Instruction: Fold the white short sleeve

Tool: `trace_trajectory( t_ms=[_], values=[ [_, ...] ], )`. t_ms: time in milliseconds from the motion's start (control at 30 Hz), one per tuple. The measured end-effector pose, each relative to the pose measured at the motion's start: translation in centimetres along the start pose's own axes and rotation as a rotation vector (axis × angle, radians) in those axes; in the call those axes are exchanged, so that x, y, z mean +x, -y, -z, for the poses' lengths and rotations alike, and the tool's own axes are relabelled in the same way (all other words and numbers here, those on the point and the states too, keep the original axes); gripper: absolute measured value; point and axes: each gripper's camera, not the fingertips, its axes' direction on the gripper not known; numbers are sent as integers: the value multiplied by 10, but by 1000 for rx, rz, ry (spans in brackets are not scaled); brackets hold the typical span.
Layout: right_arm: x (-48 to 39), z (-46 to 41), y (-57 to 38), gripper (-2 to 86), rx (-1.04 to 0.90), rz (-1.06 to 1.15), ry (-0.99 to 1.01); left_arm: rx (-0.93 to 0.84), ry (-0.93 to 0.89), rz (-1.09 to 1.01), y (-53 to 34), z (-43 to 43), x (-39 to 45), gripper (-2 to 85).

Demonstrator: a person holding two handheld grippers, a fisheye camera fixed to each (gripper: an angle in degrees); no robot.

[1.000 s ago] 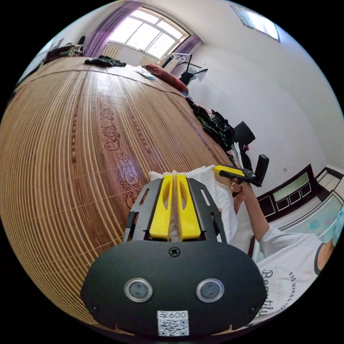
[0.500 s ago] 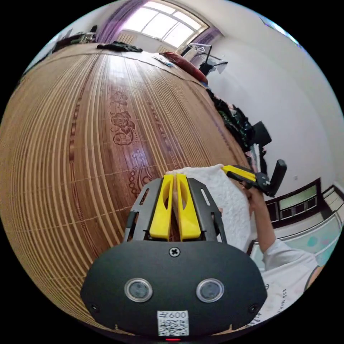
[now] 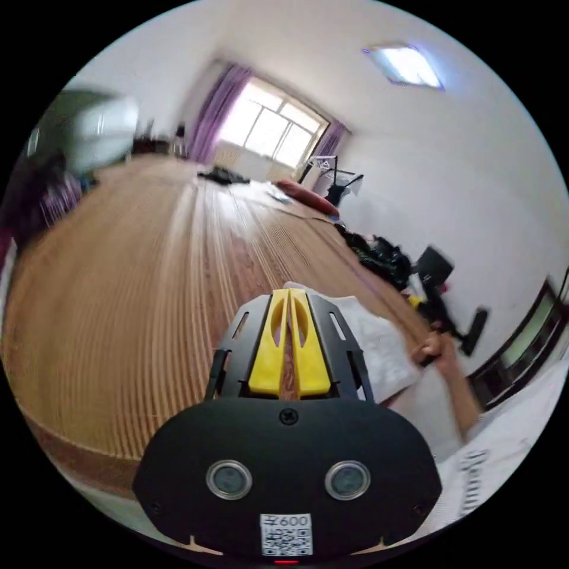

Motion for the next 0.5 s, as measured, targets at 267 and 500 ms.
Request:
trace_trajectory(
  t_ms=[267, 500],
  values=[
    [-112, 19, -86, 24, -42, 139, 105, -71, 89, -69, -86, 5, 191, 5],
    [-88, -21, -130, 1, -272, 93, -33, -267, -3, 79, -100, -32, 161, 3]
  ],
)
